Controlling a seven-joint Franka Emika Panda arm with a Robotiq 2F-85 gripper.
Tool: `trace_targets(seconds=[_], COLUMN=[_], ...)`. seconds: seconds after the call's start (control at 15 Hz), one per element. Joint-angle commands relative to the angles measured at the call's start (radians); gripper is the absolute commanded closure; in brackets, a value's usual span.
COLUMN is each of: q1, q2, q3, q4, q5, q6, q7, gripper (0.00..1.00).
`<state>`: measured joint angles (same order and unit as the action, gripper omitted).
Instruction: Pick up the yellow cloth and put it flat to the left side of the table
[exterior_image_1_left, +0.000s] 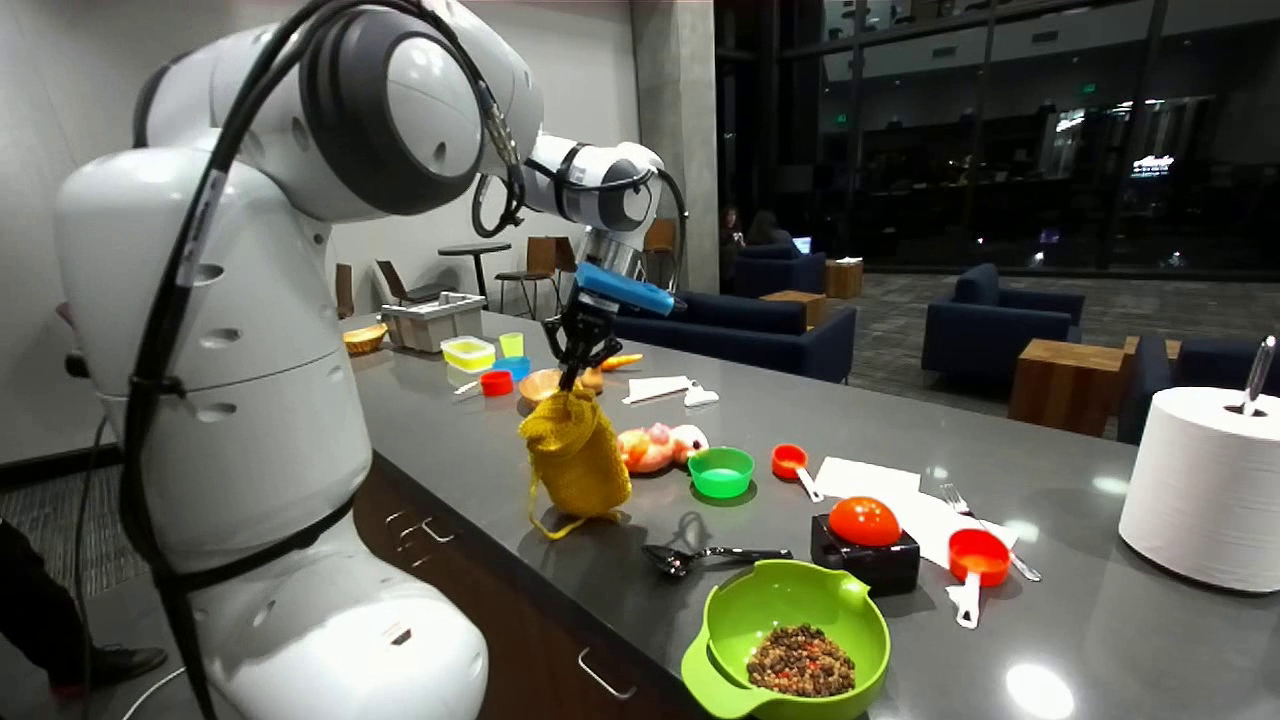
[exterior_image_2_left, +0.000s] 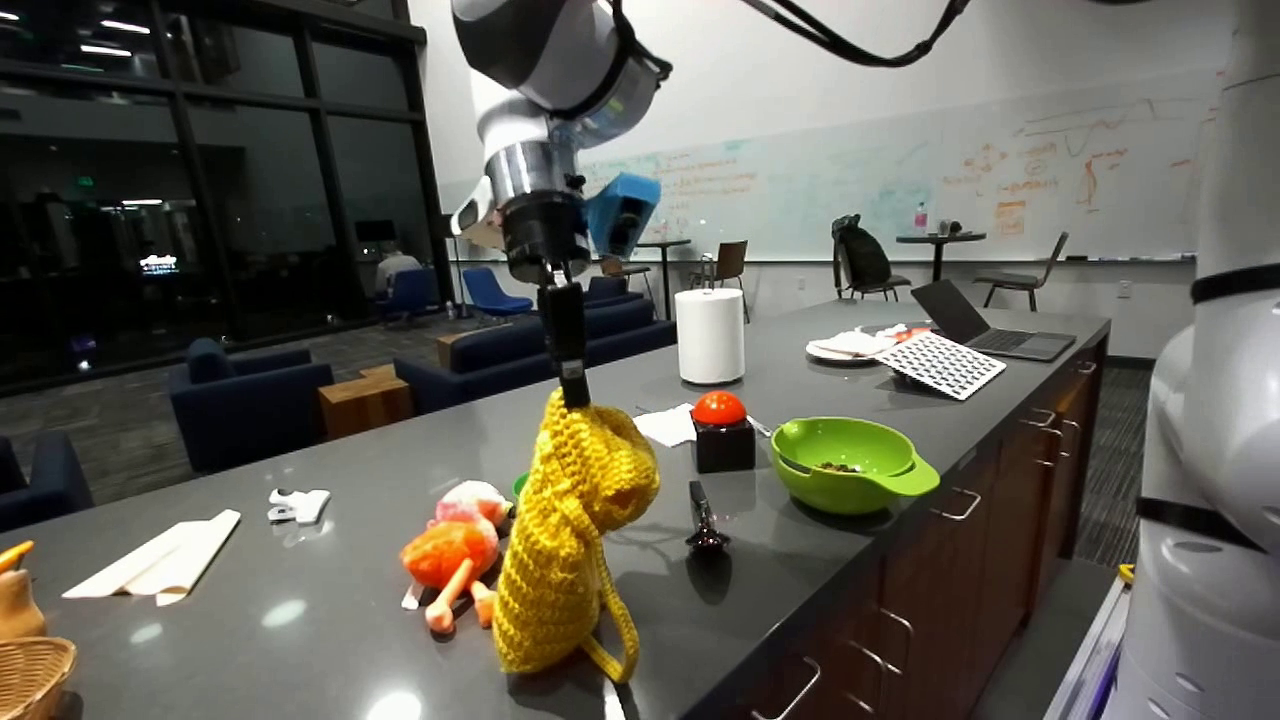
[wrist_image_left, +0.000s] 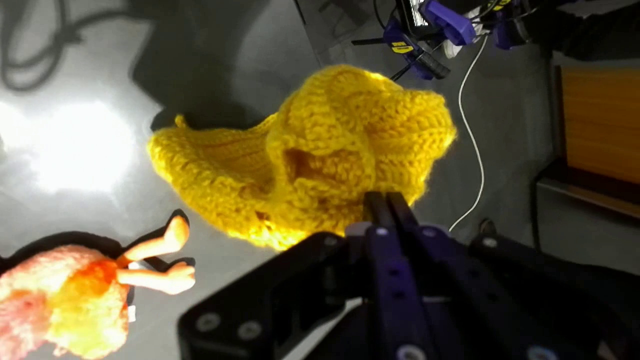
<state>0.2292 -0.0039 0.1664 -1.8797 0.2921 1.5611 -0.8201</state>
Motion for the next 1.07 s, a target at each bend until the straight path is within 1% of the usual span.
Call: trace_targets(seconds=[0.0, 0.27, 0.53, 0.67, 0.73, 0.8, 1.0], q1=[-0.015, -0.034, -0.071, -0.086, -0.093, -0.098, -0.108], q2=[0.061, 0.109, 0.143, 0.149, 0.149, 0.148, 0.143], q3=[0.012, 0.011, 0.003, -0.001, -0.003, -0.005, -0.007], q4=[0.078, 0.113, 0.144, 0.152, 0.151, 0.151, 0.149], q5=[-0.013, -0.02, -0.049, -0.087, -0.105, -0.12, -0.149], q6=[-0.037, -0.065, -0.15, -0.186, -0.192, -0.194, -0.191], q7=[-0.194, -0.43, -0.678, -0.743, -0.76, -0.774, -0.786], gripper=[0.99, 0.99, 0.99, 0.99, 0.78, 0.71, 0.55])
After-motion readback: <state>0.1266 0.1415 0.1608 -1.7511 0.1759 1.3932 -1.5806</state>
